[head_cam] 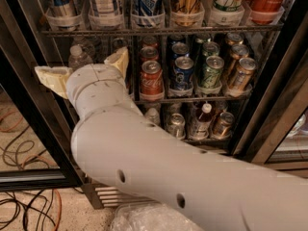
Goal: Pick redbull can from top shelf of fridge
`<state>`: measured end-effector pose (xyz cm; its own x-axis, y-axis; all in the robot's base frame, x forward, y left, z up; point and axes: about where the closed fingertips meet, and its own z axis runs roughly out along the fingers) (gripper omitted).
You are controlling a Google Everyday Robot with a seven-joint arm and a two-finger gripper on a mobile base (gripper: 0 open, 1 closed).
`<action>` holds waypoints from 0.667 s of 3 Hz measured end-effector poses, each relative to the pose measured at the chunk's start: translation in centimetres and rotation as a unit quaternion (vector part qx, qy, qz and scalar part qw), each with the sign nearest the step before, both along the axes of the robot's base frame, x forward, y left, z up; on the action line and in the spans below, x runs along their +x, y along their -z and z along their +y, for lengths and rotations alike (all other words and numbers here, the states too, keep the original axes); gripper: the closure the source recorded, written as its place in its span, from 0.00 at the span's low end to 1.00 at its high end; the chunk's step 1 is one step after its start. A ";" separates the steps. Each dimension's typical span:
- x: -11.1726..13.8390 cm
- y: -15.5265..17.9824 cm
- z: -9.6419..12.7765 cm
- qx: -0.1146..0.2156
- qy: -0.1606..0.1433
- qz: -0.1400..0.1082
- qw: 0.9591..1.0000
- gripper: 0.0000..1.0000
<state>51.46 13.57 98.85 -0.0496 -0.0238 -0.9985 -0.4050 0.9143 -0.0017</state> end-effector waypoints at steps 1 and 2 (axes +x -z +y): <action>0.3 -0.1 0.5 -0.002 0.001 -0.012 1.000 0.00; 1.7 -1.1 1.3 -0.002 0.017 -0.024 1.000 0.00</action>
Offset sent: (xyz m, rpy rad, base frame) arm 0.0418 0.0248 0.0190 -0.0275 -0.0720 -0.0877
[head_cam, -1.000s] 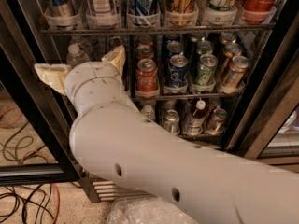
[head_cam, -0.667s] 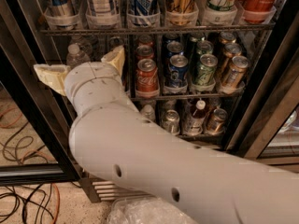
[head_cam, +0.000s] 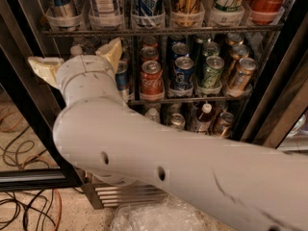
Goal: Pick redbull can from top shelf of fridge
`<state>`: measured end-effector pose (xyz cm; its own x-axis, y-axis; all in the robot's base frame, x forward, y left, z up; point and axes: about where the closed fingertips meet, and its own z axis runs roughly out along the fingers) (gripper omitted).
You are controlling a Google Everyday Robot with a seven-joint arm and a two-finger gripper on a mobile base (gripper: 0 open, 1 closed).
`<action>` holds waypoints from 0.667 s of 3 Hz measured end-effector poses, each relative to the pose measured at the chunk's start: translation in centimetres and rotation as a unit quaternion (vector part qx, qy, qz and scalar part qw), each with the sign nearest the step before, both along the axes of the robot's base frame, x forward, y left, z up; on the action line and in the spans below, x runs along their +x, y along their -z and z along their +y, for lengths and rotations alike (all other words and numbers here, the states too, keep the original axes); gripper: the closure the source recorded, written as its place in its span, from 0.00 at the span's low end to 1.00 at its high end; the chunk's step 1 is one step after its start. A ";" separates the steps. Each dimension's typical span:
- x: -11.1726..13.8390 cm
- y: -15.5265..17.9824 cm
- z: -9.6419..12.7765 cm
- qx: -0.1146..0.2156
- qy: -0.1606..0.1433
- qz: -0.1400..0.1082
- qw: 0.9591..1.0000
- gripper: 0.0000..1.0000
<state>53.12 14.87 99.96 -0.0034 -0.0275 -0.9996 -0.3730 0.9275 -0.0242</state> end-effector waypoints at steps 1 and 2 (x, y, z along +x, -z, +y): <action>0.9 -0.8 1.3 0.003 0.025 -0.003 1.000 0.00; 0.7 -2.2 2.2 0.004 0.058 0.001 0.998 0.00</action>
Offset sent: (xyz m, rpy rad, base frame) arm 0.0082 0.0295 0.0268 0.0124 0.0435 -0.2081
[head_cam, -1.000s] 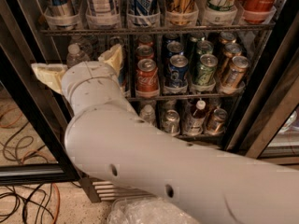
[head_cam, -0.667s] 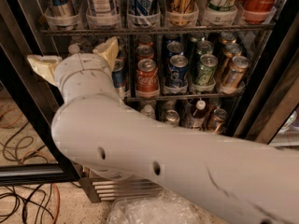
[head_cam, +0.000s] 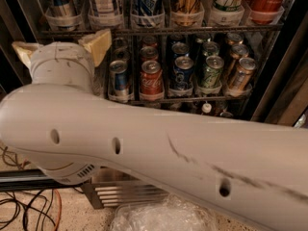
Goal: Pick redbull can from top shelf of fridge
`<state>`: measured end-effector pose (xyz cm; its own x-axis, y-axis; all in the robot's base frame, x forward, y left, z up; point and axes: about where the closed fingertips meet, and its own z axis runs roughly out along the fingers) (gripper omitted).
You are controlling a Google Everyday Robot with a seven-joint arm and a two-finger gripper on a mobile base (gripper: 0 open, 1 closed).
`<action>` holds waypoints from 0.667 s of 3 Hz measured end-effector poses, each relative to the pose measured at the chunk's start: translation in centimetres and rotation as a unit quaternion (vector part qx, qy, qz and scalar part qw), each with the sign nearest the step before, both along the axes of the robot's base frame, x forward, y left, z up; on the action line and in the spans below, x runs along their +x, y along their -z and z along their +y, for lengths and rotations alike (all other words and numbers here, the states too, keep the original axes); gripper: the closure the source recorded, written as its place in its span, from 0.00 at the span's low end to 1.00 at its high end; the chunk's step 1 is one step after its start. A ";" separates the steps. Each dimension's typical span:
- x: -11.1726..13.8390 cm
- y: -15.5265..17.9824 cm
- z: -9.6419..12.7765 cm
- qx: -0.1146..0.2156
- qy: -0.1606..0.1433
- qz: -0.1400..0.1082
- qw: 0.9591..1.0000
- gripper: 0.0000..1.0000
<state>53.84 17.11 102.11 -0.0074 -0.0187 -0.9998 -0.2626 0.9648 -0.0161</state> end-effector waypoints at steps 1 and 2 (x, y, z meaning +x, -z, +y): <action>-0.1 -0.3 -0.4 -0.001 0.009 -0.003 1.000 0.00; -0.1 -0.3 -0.4 -0.001 0.009 -0.003 1.000 0.00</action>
Offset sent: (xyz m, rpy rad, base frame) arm 0.0041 -0.0036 -0.0028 0.0026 -0.0031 -0.0408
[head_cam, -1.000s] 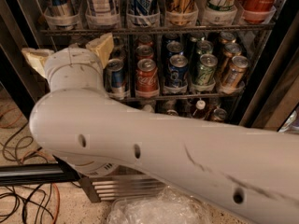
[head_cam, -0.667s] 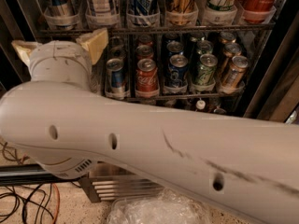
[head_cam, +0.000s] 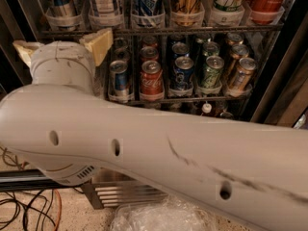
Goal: Pick redbull can from top shelf of fridge
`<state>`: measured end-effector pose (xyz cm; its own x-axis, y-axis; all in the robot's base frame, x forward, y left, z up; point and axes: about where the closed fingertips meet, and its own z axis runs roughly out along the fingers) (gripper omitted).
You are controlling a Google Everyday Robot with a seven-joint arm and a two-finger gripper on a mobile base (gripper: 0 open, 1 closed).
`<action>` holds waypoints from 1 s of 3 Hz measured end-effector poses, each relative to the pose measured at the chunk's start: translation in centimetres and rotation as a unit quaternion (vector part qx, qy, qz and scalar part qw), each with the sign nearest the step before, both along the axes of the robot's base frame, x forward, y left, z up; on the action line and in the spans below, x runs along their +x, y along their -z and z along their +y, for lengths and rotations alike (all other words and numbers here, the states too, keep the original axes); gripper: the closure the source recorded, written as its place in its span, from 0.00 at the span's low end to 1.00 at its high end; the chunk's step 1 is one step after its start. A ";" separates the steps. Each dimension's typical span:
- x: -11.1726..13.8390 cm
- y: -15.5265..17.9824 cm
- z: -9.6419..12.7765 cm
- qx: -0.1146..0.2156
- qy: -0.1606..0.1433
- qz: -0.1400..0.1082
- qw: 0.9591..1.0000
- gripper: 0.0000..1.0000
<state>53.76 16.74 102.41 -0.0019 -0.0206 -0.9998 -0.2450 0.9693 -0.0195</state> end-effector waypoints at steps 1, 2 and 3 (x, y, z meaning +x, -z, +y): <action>0.3 -0.9 -0.5 -0.004 0.023 -0.009 1.000 0.03; 0.3 -3.2 -0.5 -0.011 0.034 -0.032 0.999 0.10; 0.3 -3.3 -0.5 -0.011 0.034 -0.033 0.999 0.15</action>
Offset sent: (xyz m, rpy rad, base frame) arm 0.0074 -0.0067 0.0527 -0.0379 -0.1084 -0.0927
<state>54.03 16.21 105.73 0.0624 -0.0450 -0.9970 -0.1762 0.9828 -0.0554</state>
